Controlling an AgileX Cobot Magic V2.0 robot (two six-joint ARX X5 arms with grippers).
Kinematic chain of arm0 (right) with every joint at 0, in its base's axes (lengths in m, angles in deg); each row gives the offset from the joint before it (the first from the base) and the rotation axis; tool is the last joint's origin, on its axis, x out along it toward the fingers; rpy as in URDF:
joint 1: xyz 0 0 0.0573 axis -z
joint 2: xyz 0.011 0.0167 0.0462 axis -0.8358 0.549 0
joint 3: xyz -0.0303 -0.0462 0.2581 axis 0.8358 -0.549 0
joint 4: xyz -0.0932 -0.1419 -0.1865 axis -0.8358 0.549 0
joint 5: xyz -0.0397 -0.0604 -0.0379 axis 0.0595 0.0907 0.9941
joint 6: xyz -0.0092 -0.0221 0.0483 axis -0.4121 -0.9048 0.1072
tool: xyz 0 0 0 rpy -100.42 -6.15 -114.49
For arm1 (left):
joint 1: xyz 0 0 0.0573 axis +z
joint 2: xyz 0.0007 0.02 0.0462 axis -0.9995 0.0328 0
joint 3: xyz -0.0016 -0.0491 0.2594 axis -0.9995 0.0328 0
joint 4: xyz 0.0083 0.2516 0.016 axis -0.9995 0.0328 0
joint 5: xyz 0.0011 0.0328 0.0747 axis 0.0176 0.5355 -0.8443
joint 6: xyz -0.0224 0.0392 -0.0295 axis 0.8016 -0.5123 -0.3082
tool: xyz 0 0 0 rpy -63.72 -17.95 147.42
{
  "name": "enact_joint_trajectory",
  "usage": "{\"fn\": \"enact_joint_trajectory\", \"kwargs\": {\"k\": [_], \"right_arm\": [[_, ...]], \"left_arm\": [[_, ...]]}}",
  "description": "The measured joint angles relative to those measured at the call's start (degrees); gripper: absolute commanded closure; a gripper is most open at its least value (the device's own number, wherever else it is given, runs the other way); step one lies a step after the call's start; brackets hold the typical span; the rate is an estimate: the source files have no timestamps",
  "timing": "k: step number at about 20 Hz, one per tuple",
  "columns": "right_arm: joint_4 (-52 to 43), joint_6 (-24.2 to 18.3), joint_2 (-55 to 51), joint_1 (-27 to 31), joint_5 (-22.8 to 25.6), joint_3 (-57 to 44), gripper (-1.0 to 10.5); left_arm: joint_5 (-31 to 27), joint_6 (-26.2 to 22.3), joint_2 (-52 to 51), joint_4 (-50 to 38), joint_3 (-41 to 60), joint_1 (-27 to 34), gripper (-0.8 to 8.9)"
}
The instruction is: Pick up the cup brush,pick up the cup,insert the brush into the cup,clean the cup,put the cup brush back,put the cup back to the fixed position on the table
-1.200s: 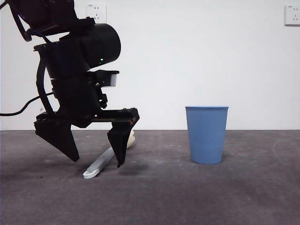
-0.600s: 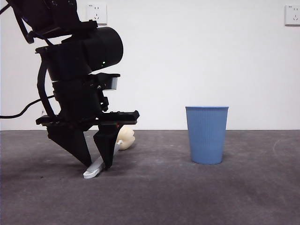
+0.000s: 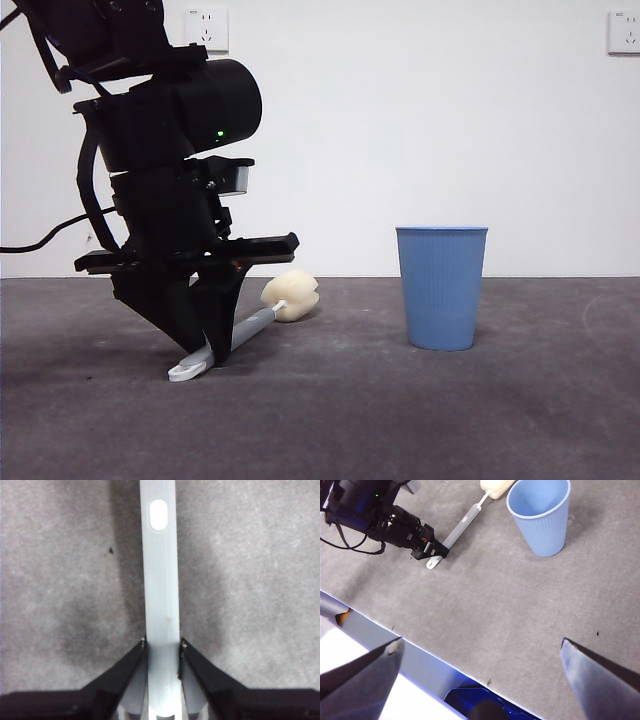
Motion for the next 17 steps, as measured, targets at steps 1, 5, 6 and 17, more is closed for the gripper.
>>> {"fn": "enact_joint_trajectory", "kwargs": {"k": [1,5,6,17], "right_arm": [[0.0,0.5,0.0,0.0,0.0,0.0,3.8],[-0.2,1.4,1.0,0.0,0.0,0.0,3.8],[-0.7,1.5,1.3,0.0,0.0,0.0,3.8],[-29.8,9.8,13.4,-10.0,6.4,-6.1,3.8]], "left_arm": [[0.1,0.0,-0.2,0.6,0.0,0.0,8.22],[0.5,-1.3,-6.2,1.9,0.0,0.0,8.22],[0.4,-2.0,-8.4,2.6,0.0,0.0,8.22],[3.3,-8.3,-35.9,14.8,0.0,-0.3,8.22]]}}
